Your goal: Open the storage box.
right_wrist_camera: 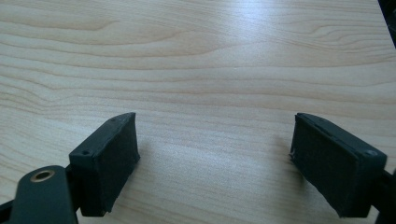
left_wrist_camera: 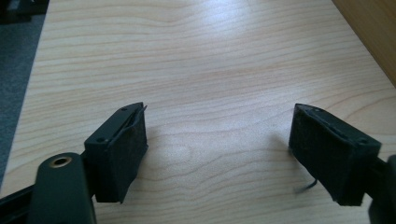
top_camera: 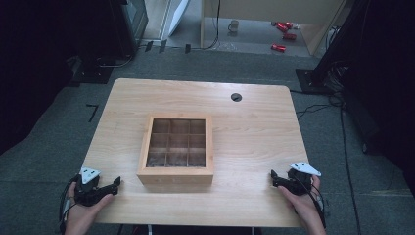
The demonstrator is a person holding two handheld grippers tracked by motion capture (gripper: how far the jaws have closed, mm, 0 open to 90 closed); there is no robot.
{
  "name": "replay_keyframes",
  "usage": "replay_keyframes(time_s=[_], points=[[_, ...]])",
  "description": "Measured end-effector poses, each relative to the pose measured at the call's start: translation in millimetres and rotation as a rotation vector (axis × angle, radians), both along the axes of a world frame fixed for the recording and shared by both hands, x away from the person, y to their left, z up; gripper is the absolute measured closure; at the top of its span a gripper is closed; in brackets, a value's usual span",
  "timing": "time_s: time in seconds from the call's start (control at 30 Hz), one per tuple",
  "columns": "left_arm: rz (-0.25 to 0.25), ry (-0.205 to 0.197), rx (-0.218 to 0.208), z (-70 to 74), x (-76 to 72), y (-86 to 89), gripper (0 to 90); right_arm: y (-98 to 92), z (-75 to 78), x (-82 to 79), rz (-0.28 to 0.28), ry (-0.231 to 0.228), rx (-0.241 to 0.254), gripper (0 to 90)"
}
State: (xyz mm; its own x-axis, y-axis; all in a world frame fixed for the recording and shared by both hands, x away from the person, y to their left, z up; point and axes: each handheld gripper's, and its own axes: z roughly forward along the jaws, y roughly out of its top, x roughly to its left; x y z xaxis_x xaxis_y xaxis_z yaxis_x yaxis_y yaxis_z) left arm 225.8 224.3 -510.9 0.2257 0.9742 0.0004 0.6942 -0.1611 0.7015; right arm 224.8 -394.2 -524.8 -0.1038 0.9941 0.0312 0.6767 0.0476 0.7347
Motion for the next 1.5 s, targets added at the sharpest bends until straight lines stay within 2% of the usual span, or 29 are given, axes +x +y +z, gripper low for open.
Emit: replay_keyframes(time_s=[0.1,0.17,0.27,0.3,0.37,0.5,0.57,0.6,0.63,0.73,0.97,1.13,1.23,1.27,1.3,1.33,1.4,1.47,1.5], points=[[-0.011,-0.018,-0.023,4.4,-1.4,-2.8,20.9,0.1,-0.1,0.4,0.002,0.000,0.000,14.8],[-0.043,-0.041,-0.052,9.8,-4.5,-9.2,21.1,0.2,-0.1,0.5,0.004,-0.001,-0.002,14.8],[-0.085,-0.059,-0.064,13.4,-8.4,-17.9,21.2,0.2,-0.1,0.5,0.005,-0.001,-0.002,14.9],[-0.085,-0.059,-0.064,13.4,-8.4,-17.9,21.4,0.2,-0.1,0.5,0.005,-0.001,-0.002,14.9],[-0.123,-0.079,-0.090,17.3,-11.9,-24.8,22.0,0.2,-0.1,0.6,0.008,-0.001,-0.002,14.8],[-0.169,-0.085,-0.131,20.7,-14.8,-31.0,23.3,0.5,-0.1,1.0,0.011,-0.001,-0.003,14.9],[-0.205,-0.098,-0.146,23.7,-18.0,-37.2,27.1,1.5,0.0,1.6,0.015,0.000,-0.001,14.8],[-0.205,-0.098,-0.146,23.7,-18.0,-37.2,29.0,1.6,-0.1,1.8,0.017,-0.002,-0.002,14.9],[-0.231,-0.111,-0.155,25.9,-20.5,-41.6,30.9,1.8,-0.1,2.0,0.019,-0.002,-0.002,14.9],[-0.261,-0.117,-0.164,26.8,-22.2,-48.6,35.0,2.6,-0.1,2.4,0.019,-0.001,-0.001,14.8],[-0.285,-0.110,-0.153,26.3,-22.5,-57.8,45.3,5.2,0.0,3.0,0.024,-0.004,-0.005,15.8],[-0.280,-0.114,-0.178,28.0,-22.9,-58.3,50.0,11.5,2.3,2.5,0.039,0.007,0.005,18.7],[-0.288,-0.109,-0.197,27.3,-21.6,-58.3,53.1,22.5,4.5,2.7,0.072,0.020,0.032,19.0],[-0.298,-0.109,-0.195,27.1,-21.4,-59.3,53.9,32.2,7.0,1.8,0.097,0.016,0.034,19.1],[-0.298,-0.109,-0.195,27.1,-21.4,-59.3,55.0,32.2,7.0,1.8,0.097,0.016,0.034,19.1],[-0.307,-0.110,-0.200,27.5,-21.5,-60.9,56.1,43.0,10.9,0.1,0.121,0.003,0.037,19.2],[-0.321,-0.110,-0.206,28.3,-21.0,-61.6,57.5,52.7,14.7,-1.5,0.144,-0.008,0.044,19.3],[-0.333,-0.111,-0.218,28.4,-20.4,-61.4,59.9,63.5,19.5,-3.0,0.171,-0.015,0.072,19.3],[-0.333,-0.111,-0.218,28.4,-20.4,-61.4,60.6,63.5,19.5,-3.0,0.171,-0.015,0.072,19.3]])
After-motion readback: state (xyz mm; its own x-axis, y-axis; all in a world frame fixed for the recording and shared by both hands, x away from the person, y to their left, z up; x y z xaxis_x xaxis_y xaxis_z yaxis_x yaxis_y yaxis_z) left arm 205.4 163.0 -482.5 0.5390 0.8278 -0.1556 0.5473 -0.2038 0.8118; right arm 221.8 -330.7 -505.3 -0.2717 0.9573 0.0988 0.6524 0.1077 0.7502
